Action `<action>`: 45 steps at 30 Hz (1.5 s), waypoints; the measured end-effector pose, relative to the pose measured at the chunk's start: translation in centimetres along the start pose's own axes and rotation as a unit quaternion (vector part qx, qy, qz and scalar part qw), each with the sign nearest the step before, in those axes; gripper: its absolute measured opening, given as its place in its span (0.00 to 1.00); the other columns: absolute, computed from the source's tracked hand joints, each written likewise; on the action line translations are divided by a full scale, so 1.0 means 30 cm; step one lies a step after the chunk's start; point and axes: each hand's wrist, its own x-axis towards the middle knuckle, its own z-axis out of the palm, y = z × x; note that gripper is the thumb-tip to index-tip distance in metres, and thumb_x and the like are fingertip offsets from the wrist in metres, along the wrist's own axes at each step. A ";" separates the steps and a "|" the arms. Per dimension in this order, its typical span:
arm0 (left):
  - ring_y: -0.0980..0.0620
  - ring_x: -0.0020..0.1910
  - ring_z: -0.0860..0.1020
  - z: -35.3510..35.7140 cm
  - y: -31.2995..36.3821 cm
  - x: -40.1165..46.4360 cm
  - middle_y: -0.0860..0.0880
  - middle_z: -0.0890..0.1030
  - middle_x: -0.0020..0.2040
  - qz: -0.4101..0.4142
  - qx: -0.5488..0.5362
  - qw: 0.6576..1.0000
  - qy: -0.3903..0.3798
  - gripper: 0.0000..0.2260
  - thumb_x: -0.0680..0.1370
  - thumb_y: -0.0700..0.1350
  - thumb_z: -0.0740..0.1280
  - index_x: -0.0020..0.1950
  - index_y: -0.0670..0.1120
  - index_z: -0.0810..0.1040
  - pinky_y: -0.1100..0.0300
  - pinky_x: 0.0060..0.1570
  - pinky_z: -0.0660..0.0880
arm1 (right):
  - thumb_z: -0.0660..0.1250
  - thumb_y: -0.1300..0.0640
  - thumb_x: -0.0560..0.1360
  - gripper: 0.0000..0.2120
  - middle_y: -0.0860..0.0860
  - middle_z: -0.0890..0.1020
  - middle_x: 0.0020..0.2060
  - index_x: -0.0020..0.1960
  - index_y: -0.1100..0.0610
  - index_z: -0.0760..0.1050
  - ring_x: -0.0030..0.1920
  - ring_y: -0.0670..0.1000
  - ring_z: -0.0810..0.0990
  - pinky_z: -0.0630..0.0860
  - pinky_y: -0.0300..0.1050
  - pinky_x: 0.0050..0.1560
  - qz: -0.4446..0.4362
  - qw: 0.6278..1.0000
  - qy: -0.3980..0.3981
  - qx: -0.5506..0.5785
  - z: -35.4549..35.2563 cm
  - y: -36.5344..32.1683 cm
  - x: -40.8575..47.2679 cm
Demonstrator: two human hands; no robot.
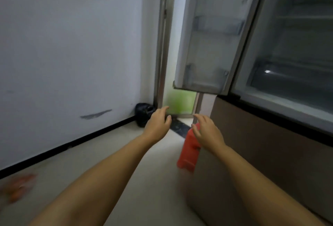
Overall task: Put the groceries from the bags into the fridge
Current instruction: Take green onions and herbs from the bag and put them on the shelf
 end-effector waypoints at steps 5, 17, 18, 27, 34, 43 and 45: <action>0.49 0.67 0.71 -0.059 -0.241 -0.382 0.45 0.71 0.69 -0.097 0.061 0.993 -0.031 0.20 0.81 0.48 0.58 0.72 0.46 0.65 0.52 0.65 0.70 | 0.57 0.49 0.80 0.21 0.53 0.71 0.67 0.72 0.53 0.64 0.65 0.55 0.71 0.71 0.50 0.58 -0.005 0.993 -0.110 0.033 0.230 -0.133 -0.233; 0.49 0.65 0.72 -0.736 -0.777 -1.113 0.46 0.73 0.66 -0.320 0.147 0.935 0.051 0.18 0.80 0.49 0.59 0.68 0.45 0.70 0.50 0.63 0.72 | 0.55 0.48 0.81 0.20 0.51 0.74 0.64 0.71 0.52 0.64 0.58 0.51 0.77 0.75 0.46 0.53 -0.134 0.954 -0.261 0.070 0.646 -0.940 -0.485; 0.49 0.65 0.72 -0.811 -0.822 -1.173 0.46 0.73 0.66 -0.334 0.153 0.928 0.053 0.18 0.79 0.49 0.60 0.68 0.45 0.70 0.51 0.63 0.72 | 0.55 0.48 0.81 0.20 0.51 0.74 0.64 0.71 0.52 0.64 0.57 0.51 0.78 0.75 0.46 0.53 -0.138 0.949 -0.272 0.076 0.687 -1.032 -0.506; 0.45 0.61 0.75 -1.369 -1.142 -1.546 0.43 0.75 0.63 -0.435 0.179 0.877 0.100 0.17 0.78 0.48 0.64 0.65 0.44 0.73 0.53 0.57 0.73 | 0.54 0.47 0.81 0.22 0.51 0.73 0.65 0.73 0.53 0.60 0.58 0.52 0.76 0.73 0.46 0.54 -0.185 0.906 -0.365 0.106 0.980 -1.703 -0.709; 0.45 0.62 0.73 -1.541 -1.359 -1.531 0.43 0.75 0.63 -0.440 0.150 0.878 0.112 0.17 0.78 0.48 0.64 0.65 0.44 0.73 0.53 0.60 0.72 | 0.55 0.47 0.80 0.22 0.53 0.73 0.65 0.72 0.52 0.61 0.59 0.53 0.77 0.75 0.48 0.56 -0.199 0.903 -0.374 0.074 1.165 -1.965 -0.534; 0.45 0.65 0.72 -1.924 -1.805 -1.329 0.43 0.73 0.67 -0.478 0.173 0.852 0.124 0.19 0.79 0.49 0.63 0.68 0.43 0.71 0.54 0.63 0.70 | 0.56 0.50 0.81 0.24 0.56 0.70 0.68 0.75 0.53 0.57 0.66 0.55 0.72 0.73 0.50 0.61 -0.267 0.875 -0.393 0.093 1.536 -2.400 -0.159; 0.45 0.65 0.72 -2.002 -1.889 -1.296 0.43 0.73 0.67 -0.483 0.173 0.848 0.131 0.19 0.79 0.49 0.63 0.68 0.43 0.71 0.54 0.62 0.70 | 0.56 0.51 0.81 0.22 0.56 0.70 0.67 0.72 0.55 0.61 0.64 0.57 0.73 0.73 0.51 0.60 -0.281 0.866 -0.402 0.096 1.608 -2.501 -0.092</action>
